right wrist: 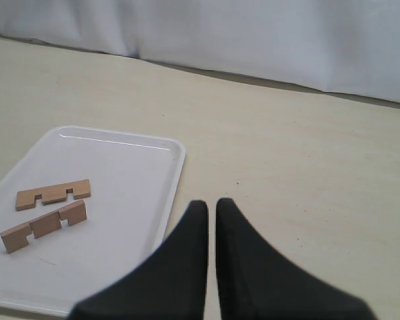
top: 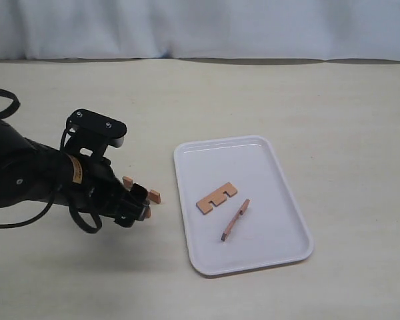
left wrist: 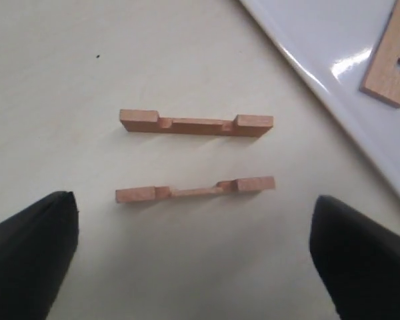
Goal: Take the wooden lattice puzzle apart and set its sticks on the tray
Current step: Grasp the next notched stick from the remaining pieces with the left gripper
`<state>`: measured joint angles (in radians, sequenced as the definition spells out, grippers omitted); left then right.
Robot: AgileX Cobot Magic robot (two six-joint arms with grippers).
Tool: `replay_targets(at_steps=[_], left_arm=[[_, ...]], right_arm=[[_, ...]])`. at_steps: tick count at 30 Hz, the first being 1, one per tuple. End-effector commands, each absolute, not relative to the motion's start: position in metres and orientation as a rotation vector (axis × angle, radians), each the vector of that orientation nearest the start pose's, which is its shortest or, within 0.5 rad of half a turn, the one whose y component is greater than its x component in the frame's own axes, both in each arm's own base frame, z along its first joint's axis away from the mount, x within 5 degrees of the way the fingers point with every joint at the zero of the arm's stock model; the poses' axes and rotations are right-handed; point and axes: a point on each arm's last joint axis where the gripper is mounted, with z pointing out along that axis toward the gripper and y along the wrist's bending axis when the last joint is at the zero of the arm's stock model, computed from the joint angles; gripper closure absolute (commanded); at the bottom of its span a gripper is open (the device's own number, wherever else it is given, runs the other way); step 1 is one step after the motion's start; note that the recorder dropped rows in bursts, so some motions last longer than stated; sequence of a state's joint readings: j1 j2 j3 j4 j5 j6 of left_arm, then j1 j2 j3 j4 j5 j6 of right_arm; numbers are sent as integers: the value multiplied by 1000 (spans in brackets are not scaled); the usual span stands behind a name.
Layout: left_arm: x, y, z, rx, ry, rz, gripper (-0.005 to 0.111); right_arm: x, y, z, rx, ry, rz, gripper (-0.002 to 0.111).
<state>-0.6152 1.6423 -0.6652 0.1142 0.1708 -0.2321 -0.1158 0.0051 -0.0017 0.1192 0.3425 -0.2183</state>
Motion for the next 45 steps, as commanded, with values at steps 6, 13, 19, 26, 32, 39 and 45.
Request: replay_targets(at_steps=[6,13,19,26,32,39,45], left_arm=[[233,-162,126,646,2560,-236,19],[235,-164,117,646,2562,-242,19],[236,-165,105,647,2592,-234,19],[238,-166,100,650,2577,-245,19],[238,-167,100,644,2566,-253,19],[239,-168,101,638,2561,-258,42],[239,-167,103,649,2576,-243,106]], right_arm=[[54,-3,183,-25,1824,-123,104],[54,-3,183,-25,1824,-123,104],[54,-3,183,-25,1824,-123,104],[54,-3,183,-25,1824,-123,104],[54,-3,183,-25,1824,-123,104],[54,-3,183,-25,1824,-123,104],[54,-3,183,-25,1824,-123,104]])
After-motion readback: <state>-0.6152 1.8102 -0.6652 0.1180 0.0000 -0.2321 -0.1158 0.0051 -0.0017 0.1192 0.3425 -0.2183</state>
